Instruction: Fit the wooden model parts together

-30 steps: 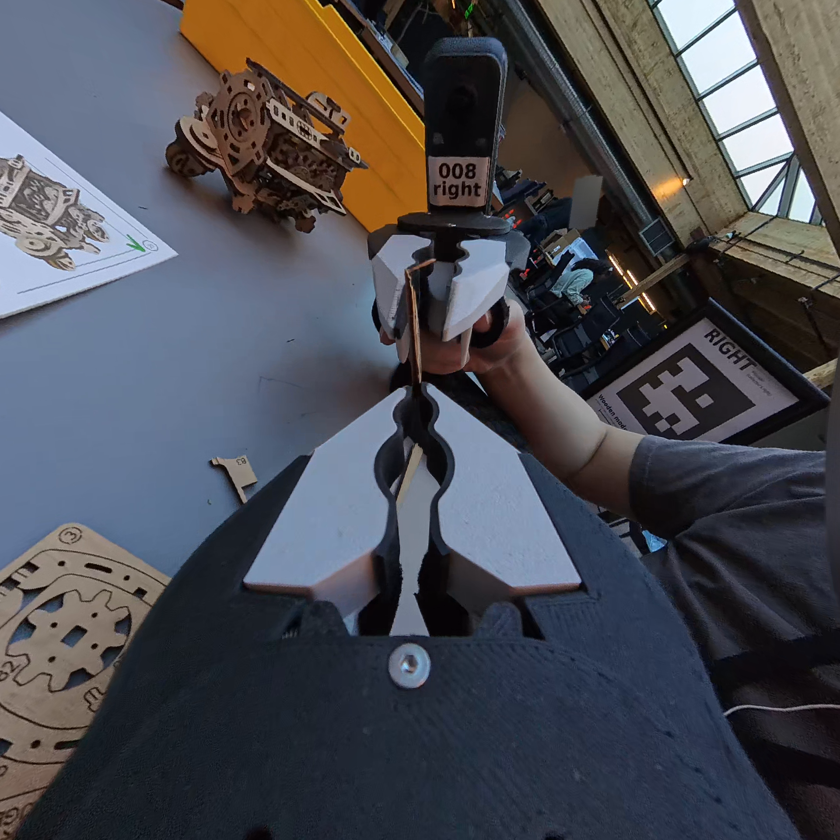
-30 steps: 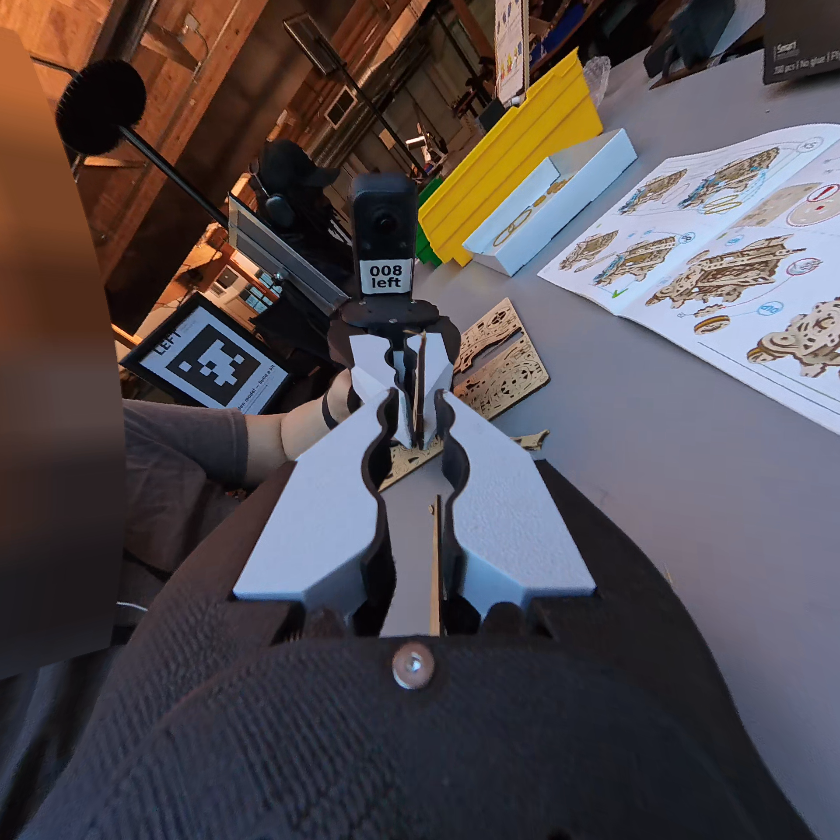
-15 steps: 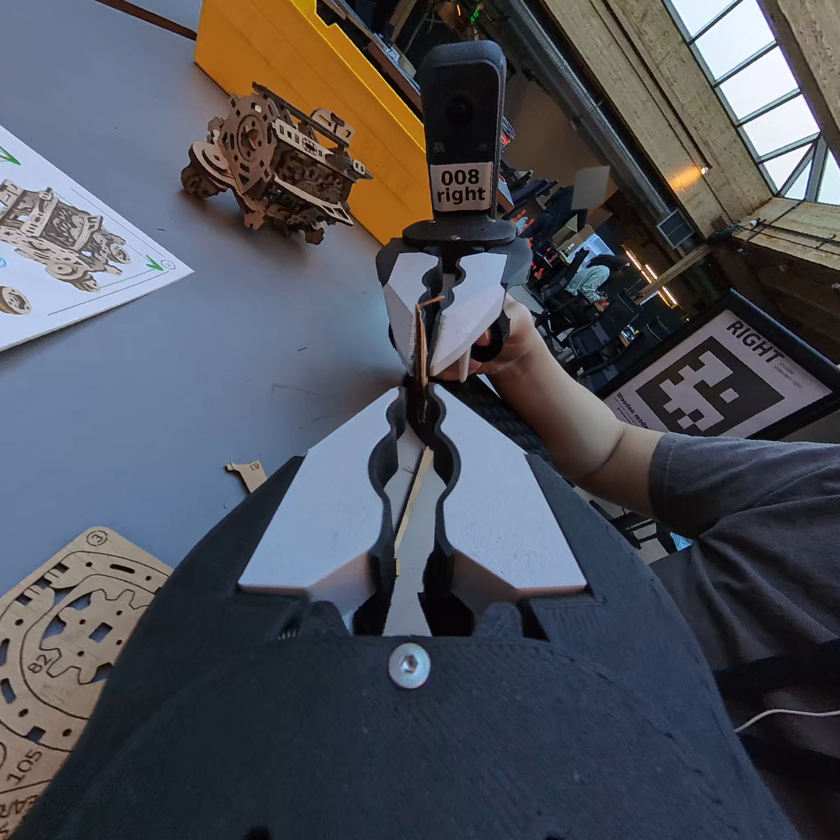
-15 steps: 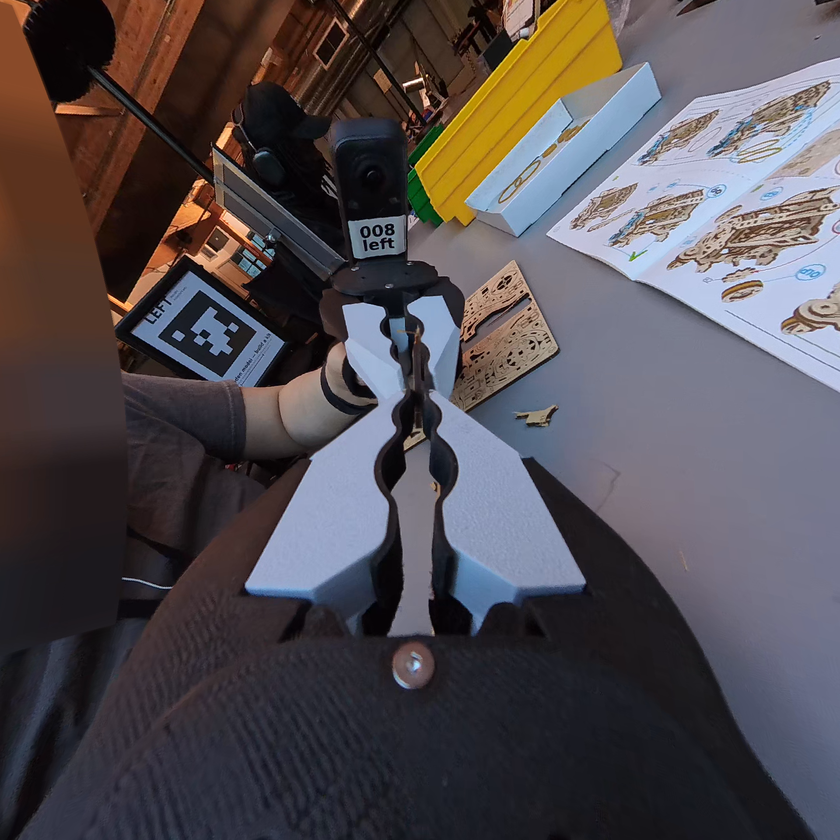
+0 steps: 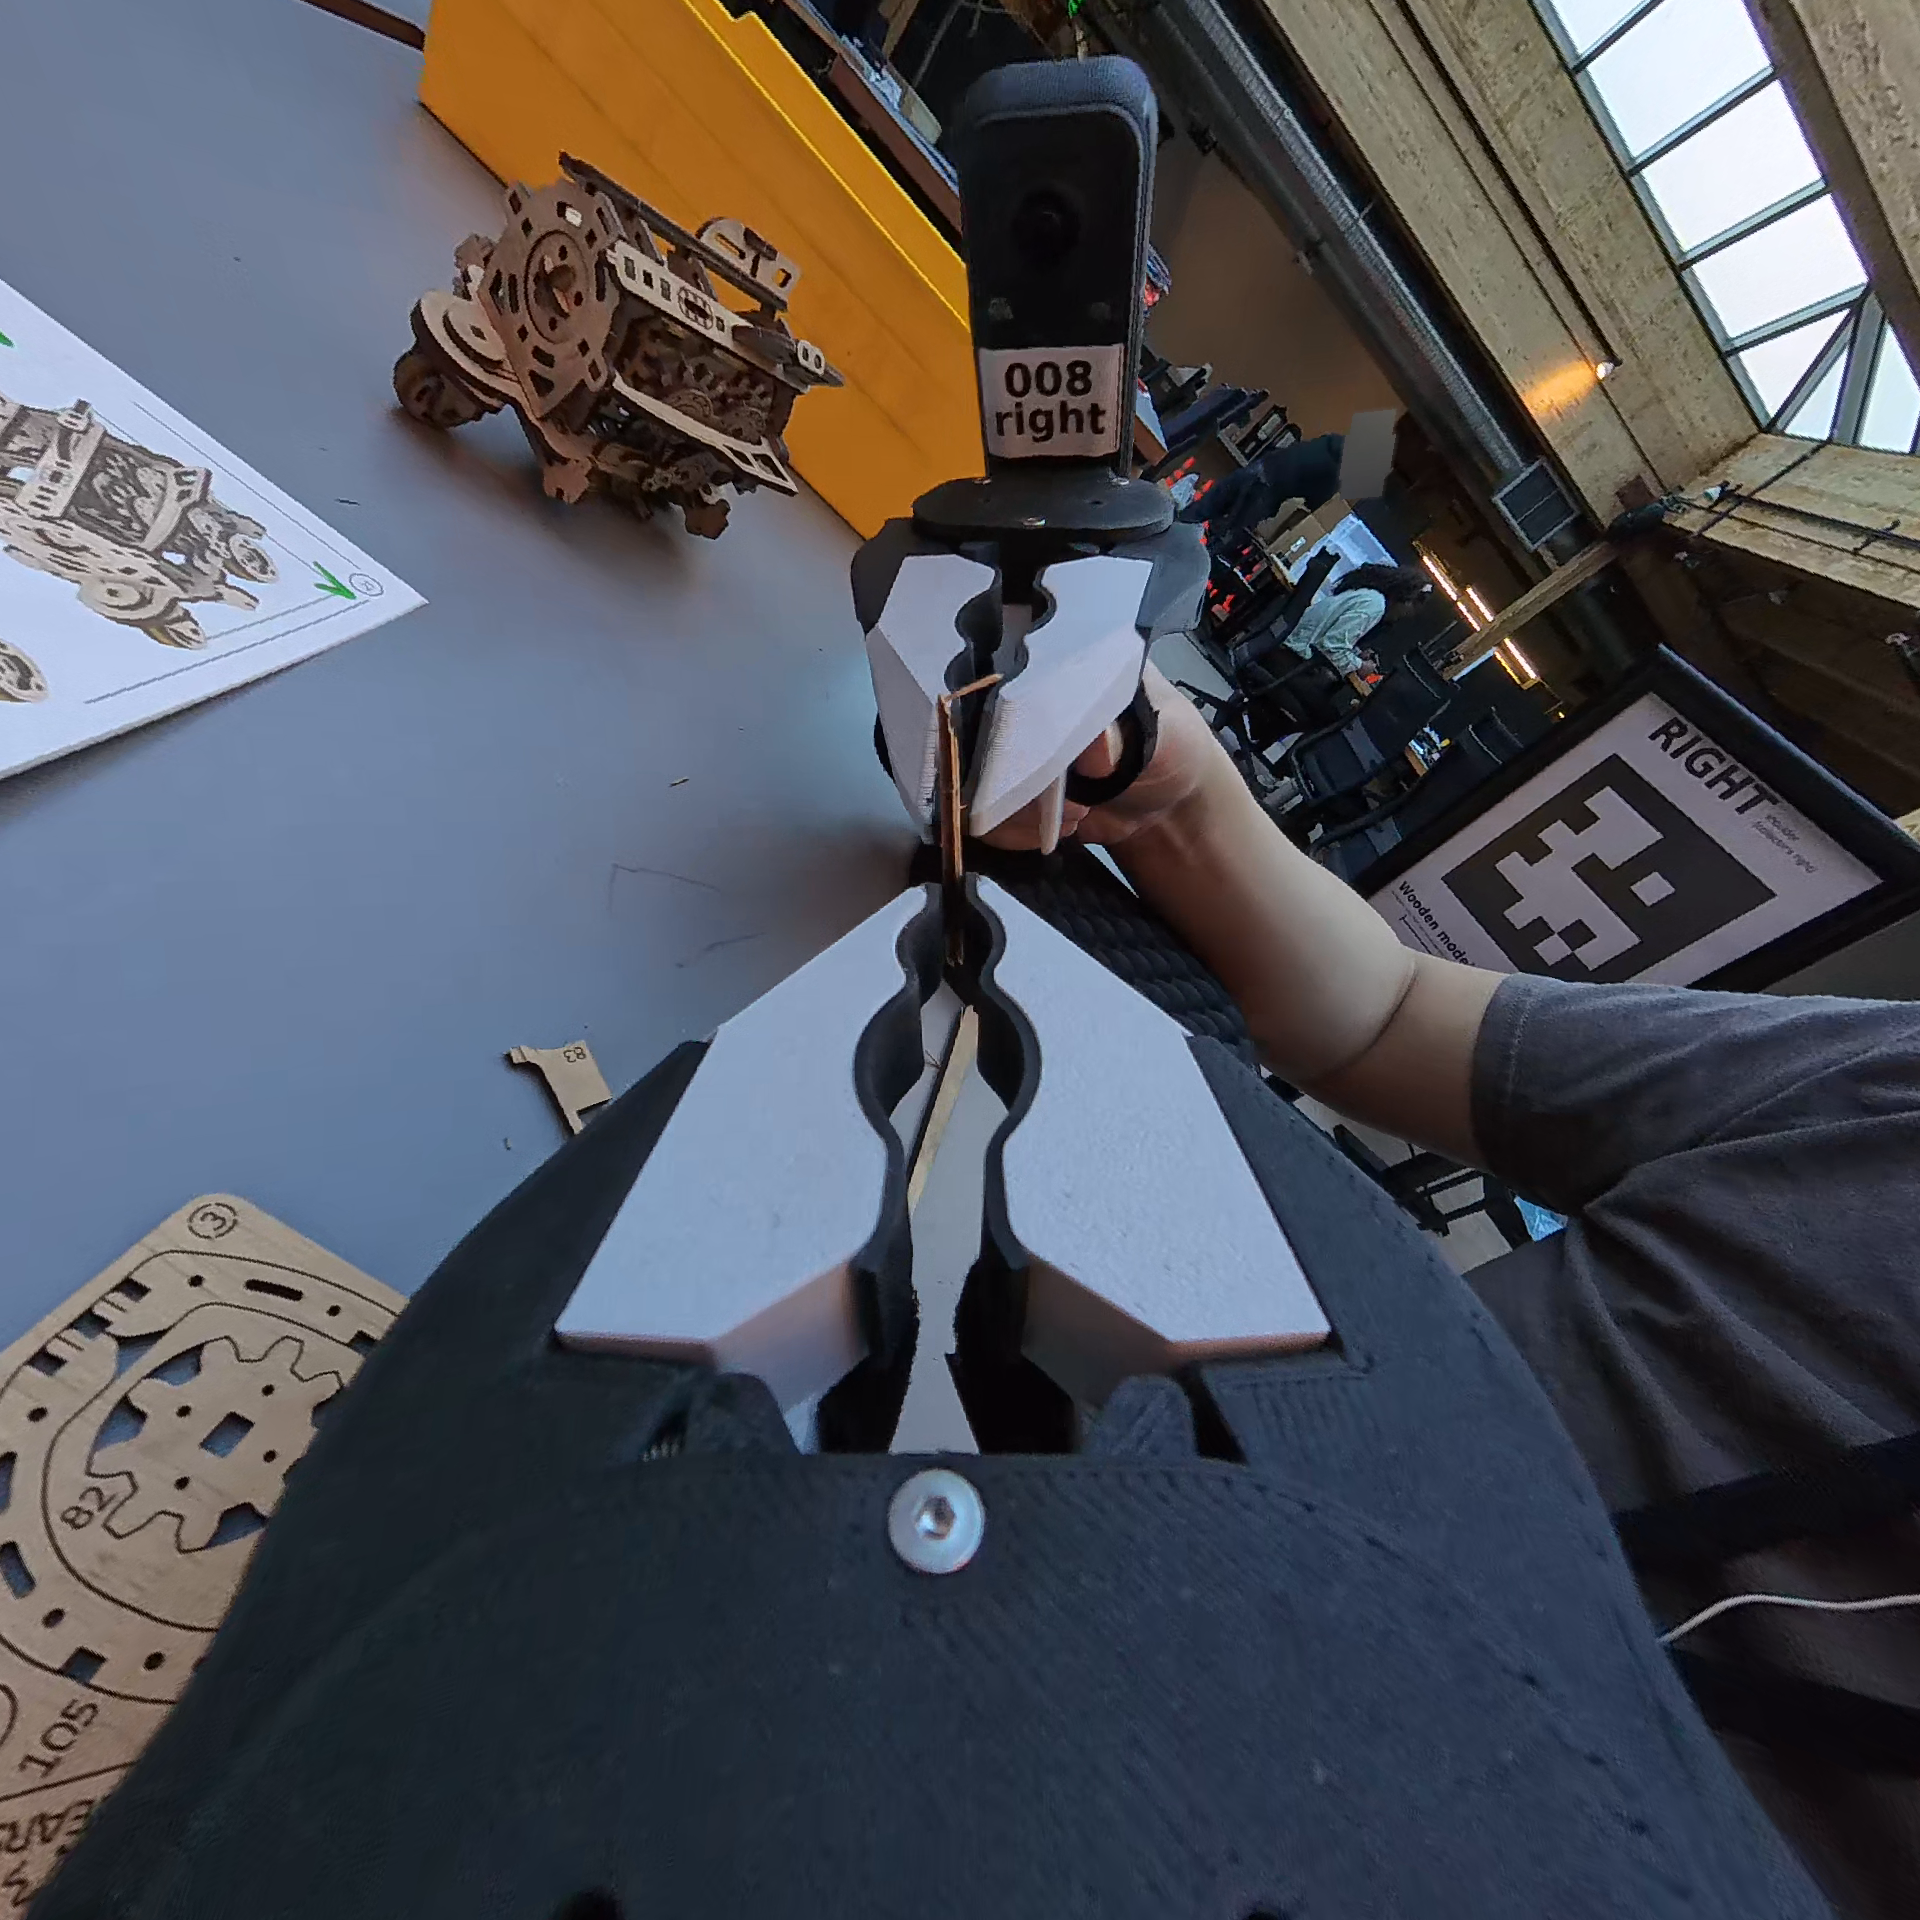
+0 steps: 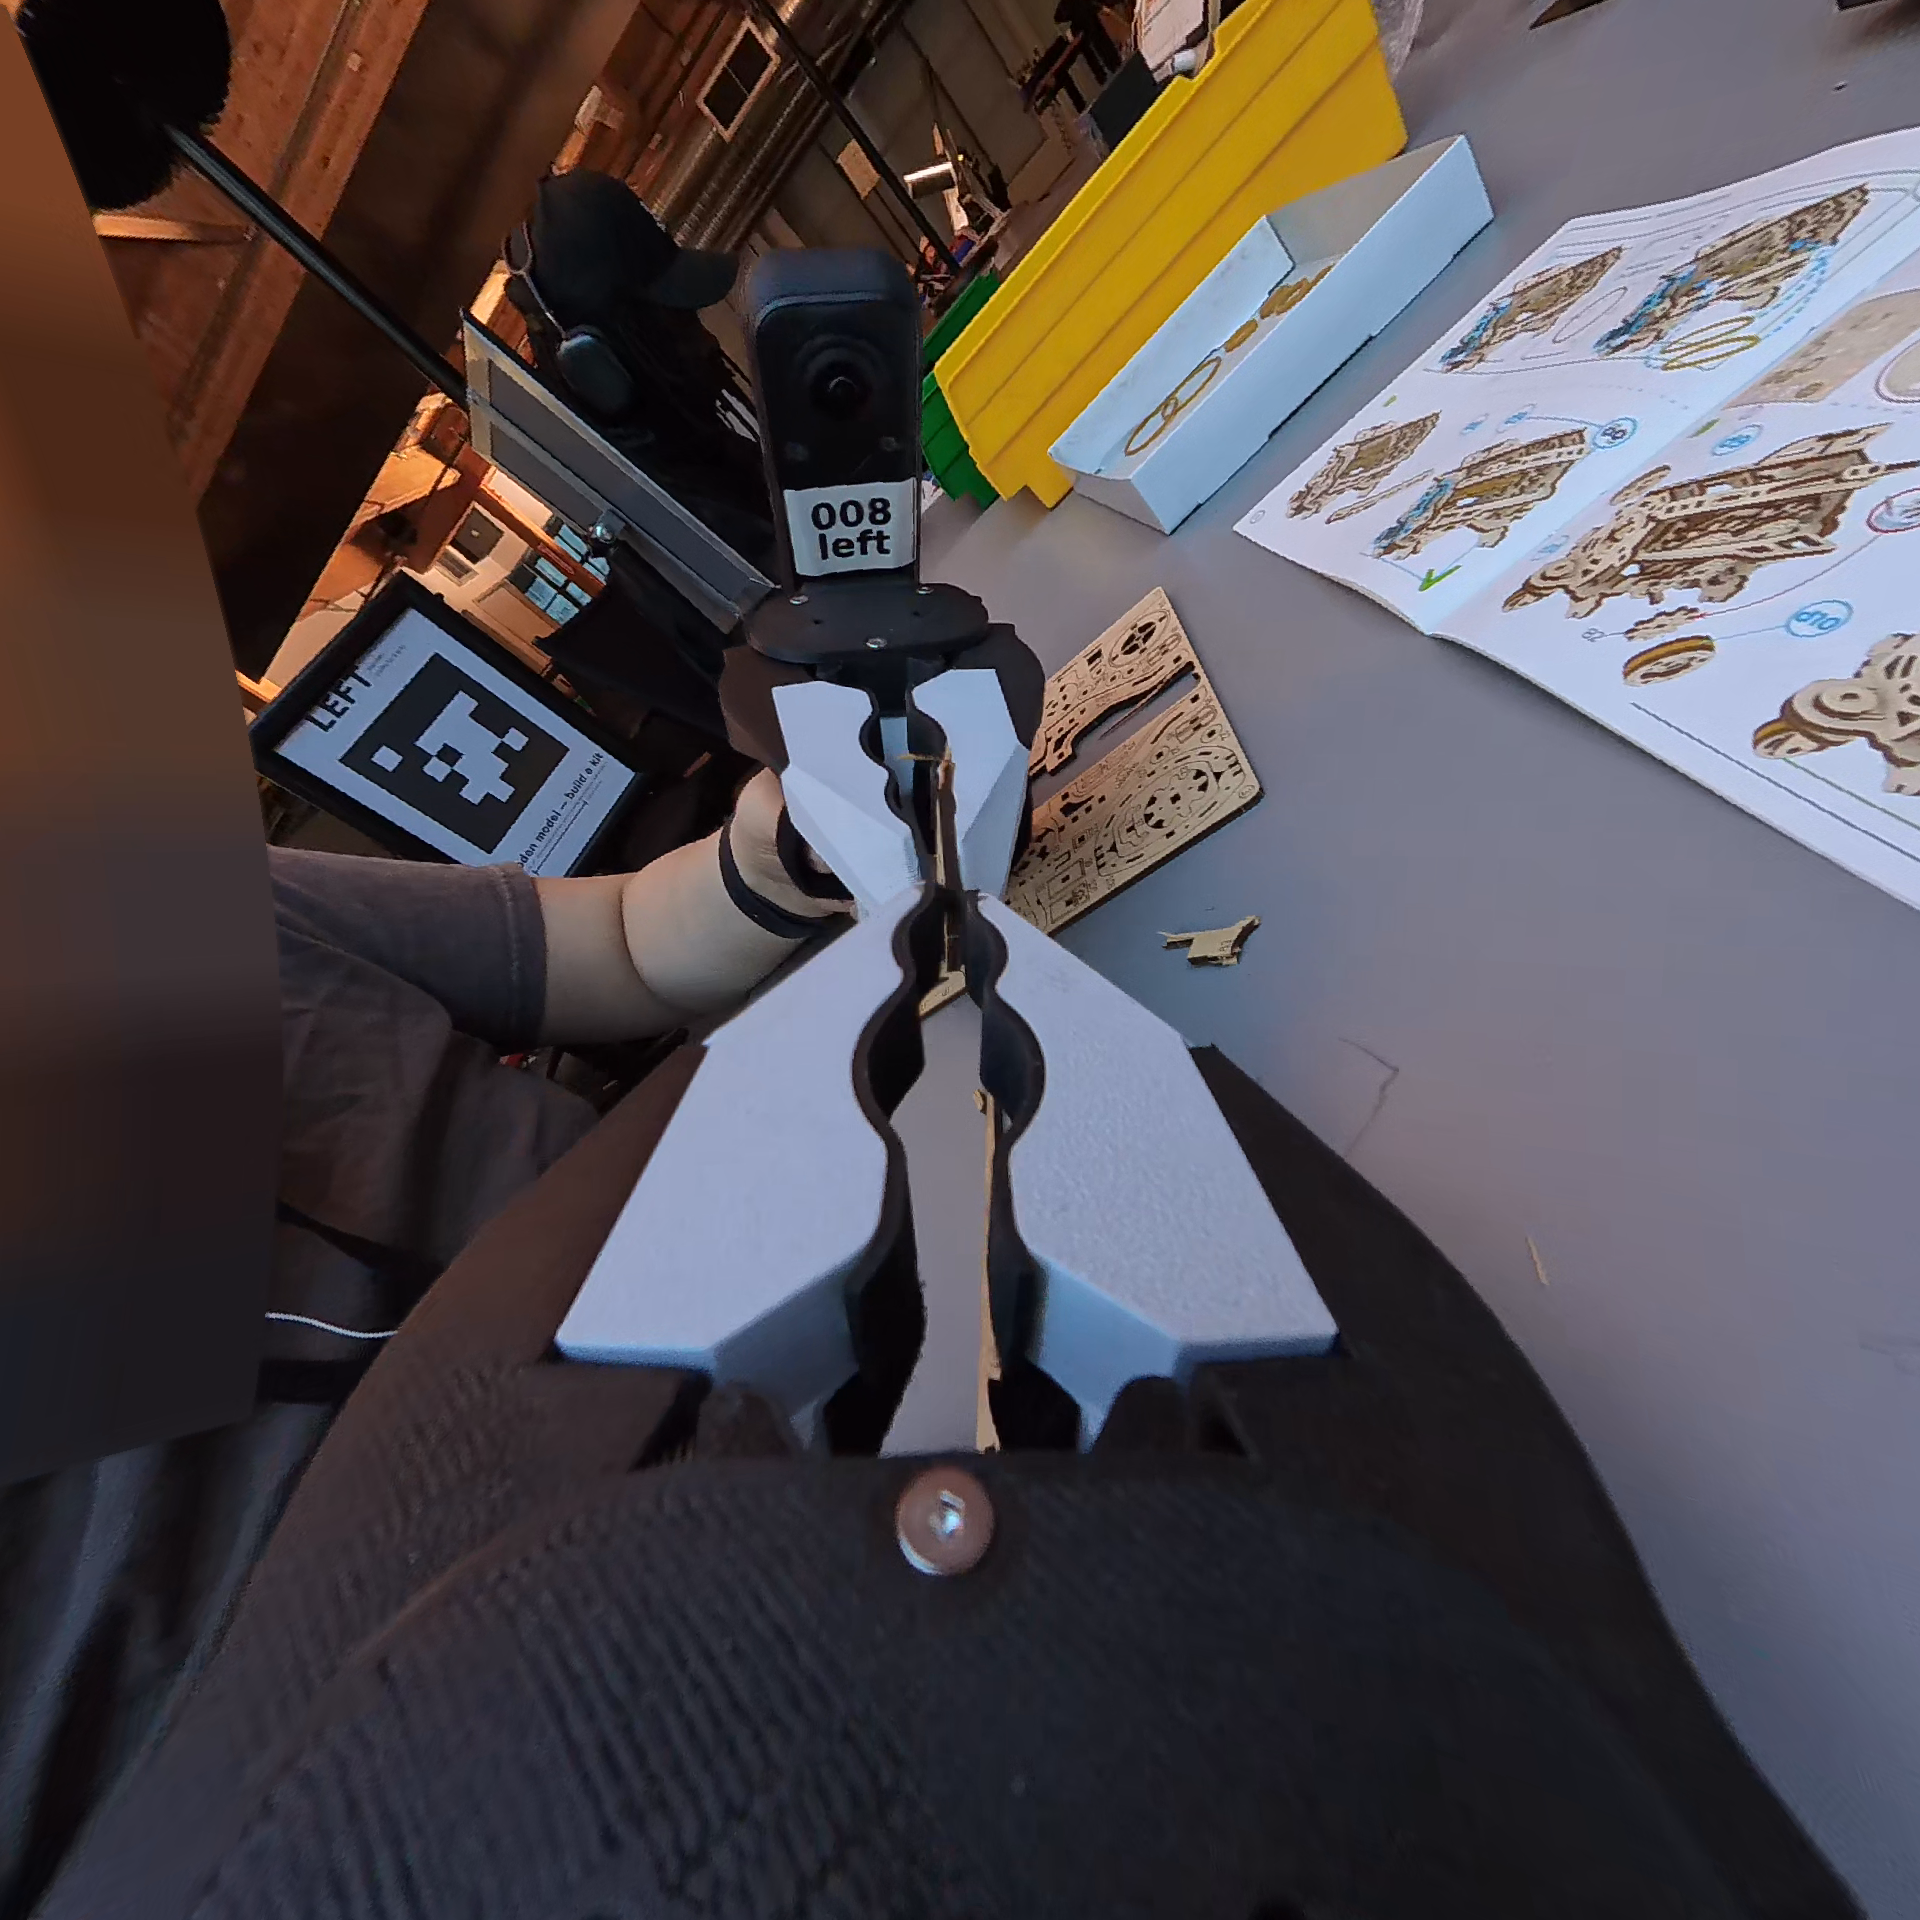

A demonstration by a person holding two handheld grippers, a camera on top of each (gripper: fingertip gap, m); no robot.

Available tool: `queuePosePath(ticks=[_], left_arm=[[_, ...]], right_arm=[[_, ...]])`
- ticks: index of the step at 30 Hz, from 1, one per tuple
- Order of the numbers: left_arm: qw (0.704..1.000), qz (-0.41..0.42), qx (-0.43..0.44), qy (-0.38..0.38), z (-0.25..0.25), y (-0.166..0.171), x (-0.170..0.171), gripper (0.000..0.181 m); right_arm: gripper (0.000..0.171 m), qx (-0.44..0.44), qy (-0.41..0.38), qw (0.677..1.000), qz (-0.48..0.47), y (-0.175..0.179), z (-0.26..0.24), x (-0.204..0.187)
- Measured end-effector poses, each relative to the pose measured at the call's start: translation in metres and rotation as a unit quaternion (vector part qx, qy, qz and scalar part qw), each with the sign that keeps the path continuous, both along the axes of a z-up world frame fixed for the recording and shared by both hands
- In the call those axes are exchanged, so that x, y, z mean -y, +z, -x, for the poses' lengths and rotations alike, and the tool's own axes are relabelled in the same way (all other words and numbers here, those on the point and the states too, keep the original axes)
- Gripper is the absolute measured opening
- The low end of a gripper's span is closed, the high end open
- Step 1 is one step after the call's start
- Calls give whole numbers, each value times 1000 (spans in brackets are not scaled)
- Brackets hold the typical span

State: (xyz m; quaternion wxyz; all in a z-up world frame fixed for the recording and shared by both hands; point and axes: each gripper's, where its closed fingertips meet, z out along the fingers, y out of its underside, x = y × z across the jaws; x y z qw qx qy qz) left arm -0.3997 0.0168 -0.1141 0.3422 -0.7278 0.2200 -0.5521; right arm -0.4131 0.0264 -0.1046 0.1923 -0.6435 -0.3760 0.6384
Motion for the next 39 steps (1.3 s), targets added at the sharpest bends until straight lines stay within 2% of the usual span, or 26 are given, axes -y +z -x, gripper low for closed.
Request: queuePosePath(ticks=[7, 9, 23, 33, 39], left_arm=[[1000, 1, -2, 0, -1, -1, 0, 0], [1000, -2, -5, 3, -1, -2, -1, 0], [1000, 2, -3, 5, 0, -3, -2, 0], [1000, -2, -7, 6, 0, -3, -2, 0], [999, -31, -25, 12, 2, -2, -3, 1]], right_arm=[[5, 13, 6, 1000, -4, -4, 2, 2], [0, 14, 2, 1000, -11, -4, 2, 2], [5, 2, -2, 1000, -1, -1, 1, 0], [0, 13, -6, 1000, -8, -4, 1, -1], [0, 17, -8, 1000, -20, -4, 1, 0]])
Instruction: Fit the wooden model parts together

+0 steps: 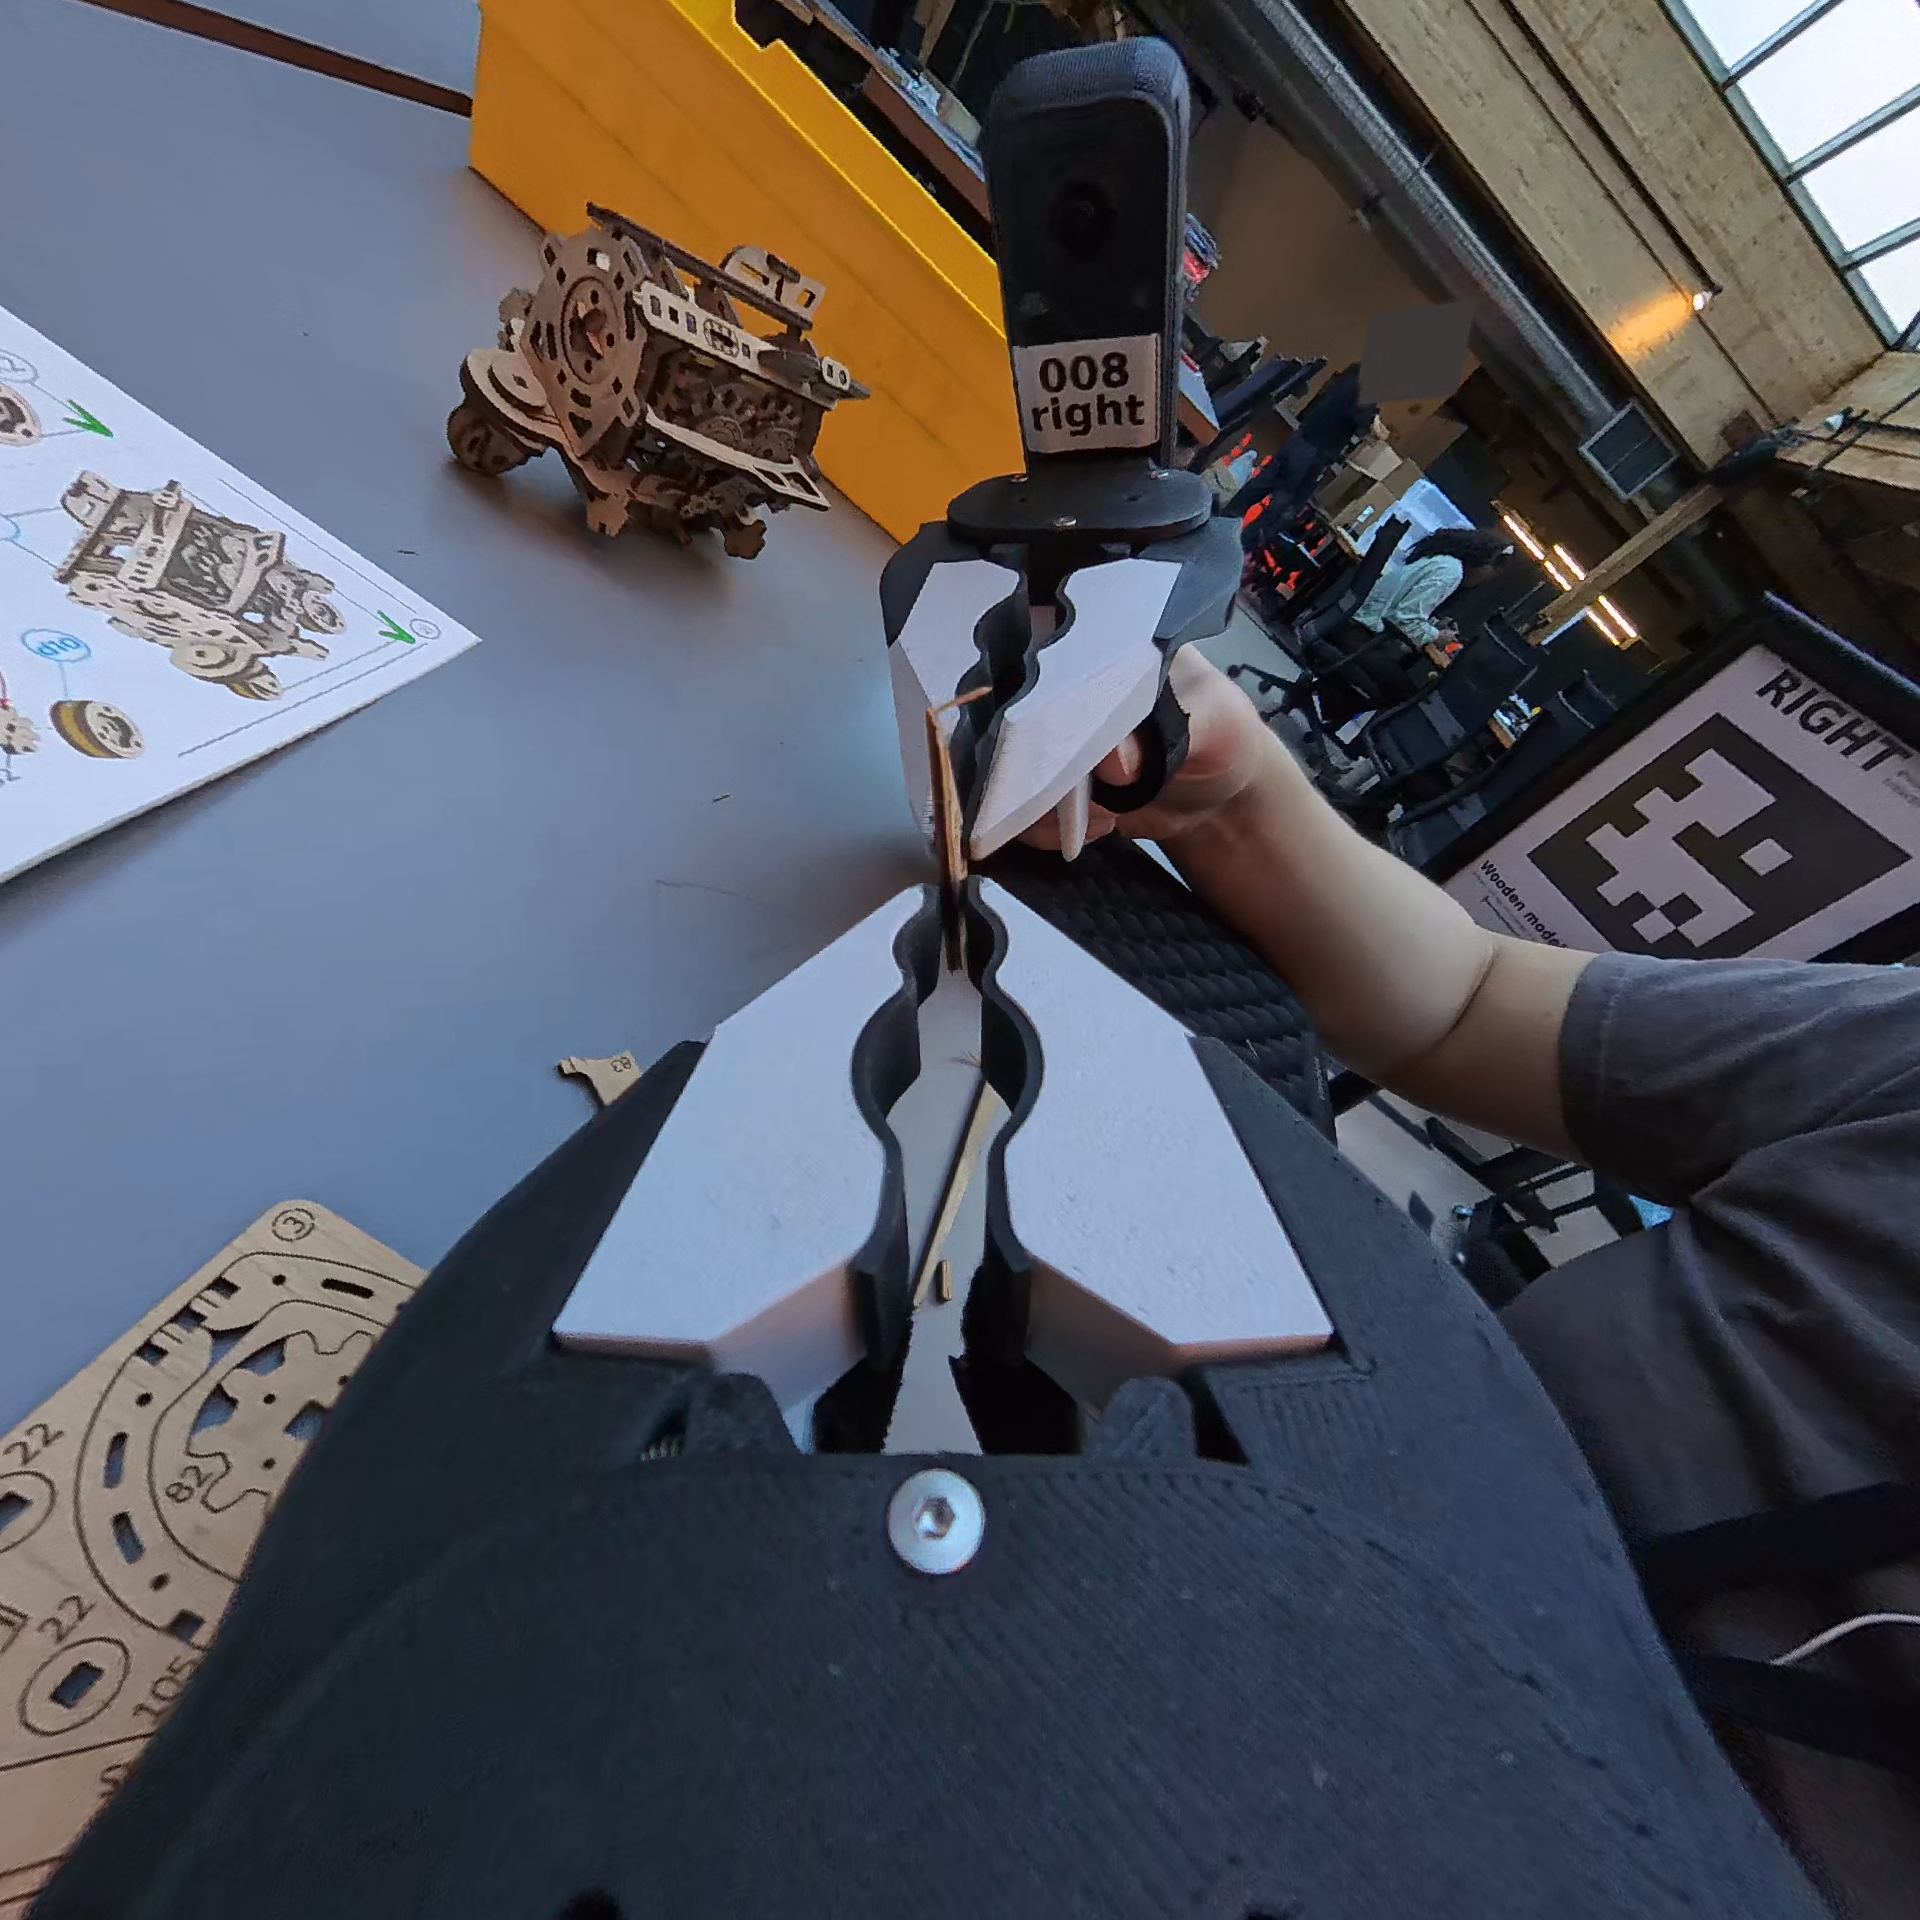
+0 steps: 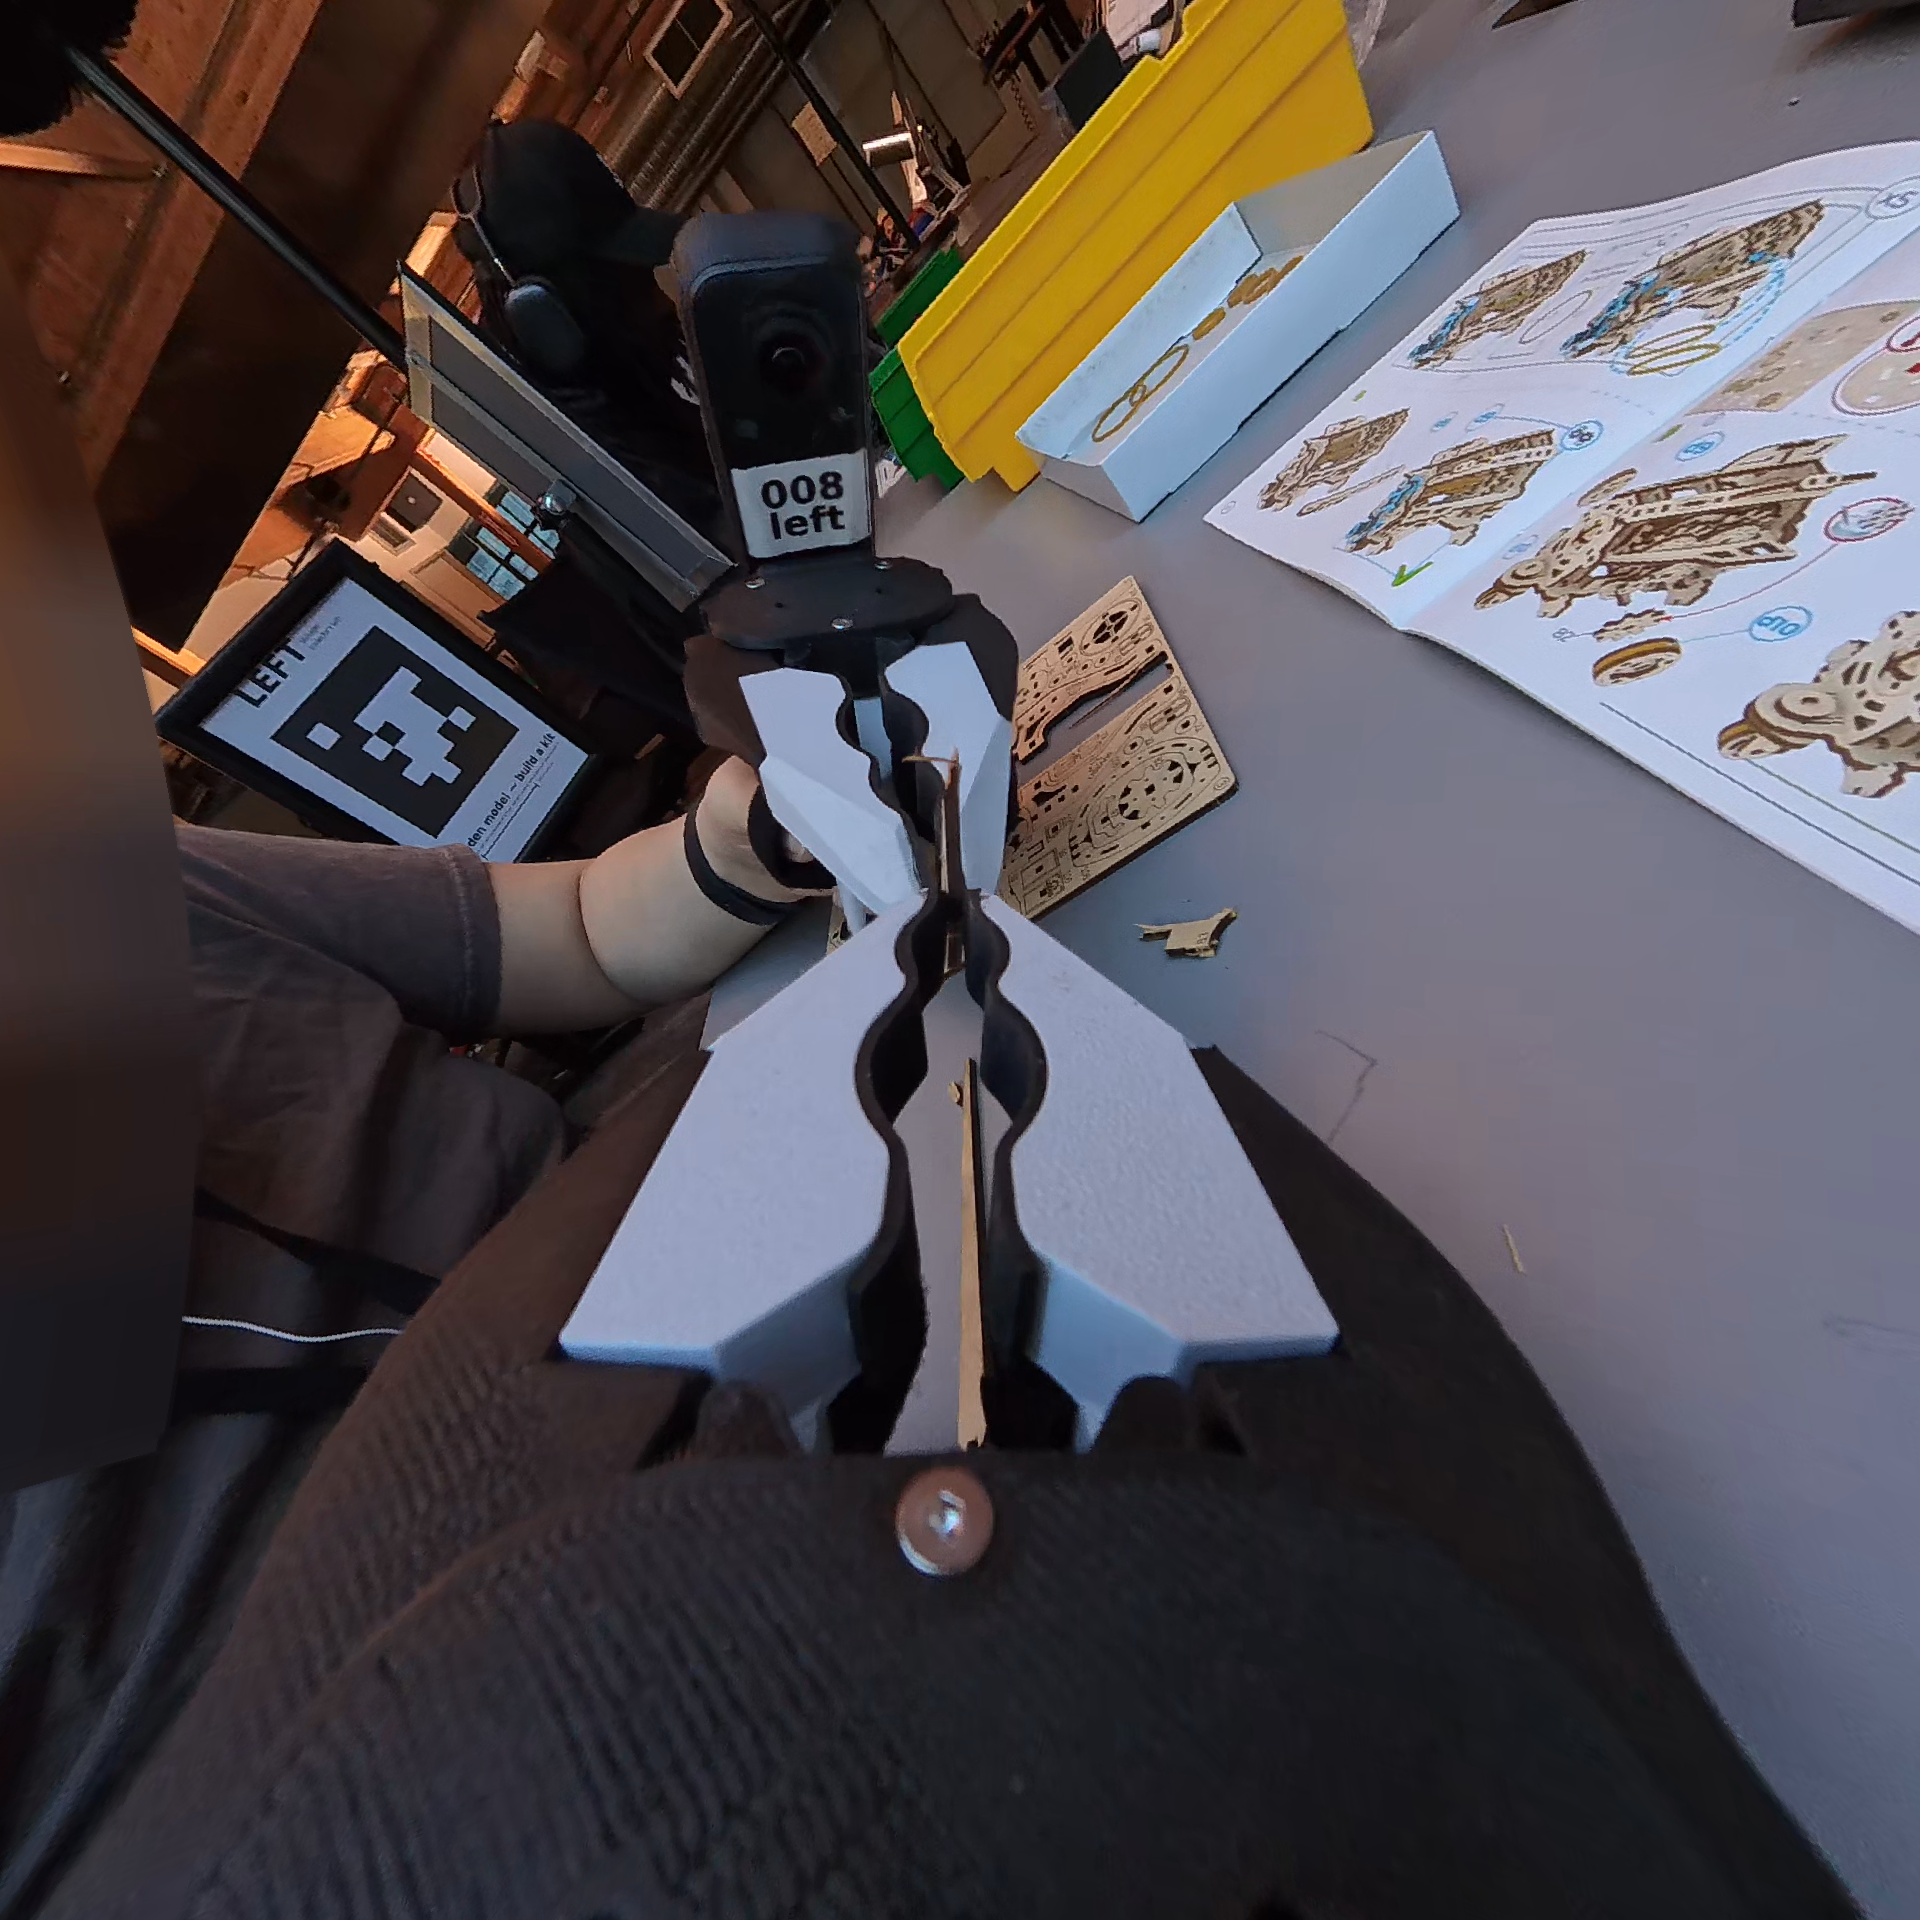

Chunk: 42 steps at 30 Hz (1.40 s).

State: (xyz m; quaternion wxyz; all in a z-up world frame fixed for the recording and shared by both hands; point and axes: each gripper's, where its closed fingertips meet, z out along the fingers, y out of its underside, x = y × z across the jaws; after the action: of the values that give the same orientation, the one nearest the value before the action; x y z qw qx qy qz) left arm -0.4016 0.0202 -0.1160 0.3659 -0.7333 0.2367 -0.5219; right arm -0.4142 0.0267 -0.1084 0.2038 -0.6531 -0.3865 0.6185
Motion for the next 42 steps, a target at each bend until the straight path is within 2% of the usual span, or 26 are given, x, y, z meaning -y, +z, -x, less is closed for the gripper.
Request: queuePosePath(ticks=[19, 29, 32, 42], left_arm=[[1000, -19, -9, -1, 1, 3, 1, 0], [998, -42, -31, 40, 4, -3, -3, 0], [998, -19, -34, 56, 6, -9, -6, 0], [991, -30, -81, 100, 9, -17, -14, 0]], right_arm=[[1, 1, 6, 1000, 3, -1, 2, 3], [0, 31, -21, 998, -48, -8, 4, -1], [0, 59, -43, 994, -78, -15, 6, -5], [0, 115, -107, 972, -176, -24, 7, -14]])
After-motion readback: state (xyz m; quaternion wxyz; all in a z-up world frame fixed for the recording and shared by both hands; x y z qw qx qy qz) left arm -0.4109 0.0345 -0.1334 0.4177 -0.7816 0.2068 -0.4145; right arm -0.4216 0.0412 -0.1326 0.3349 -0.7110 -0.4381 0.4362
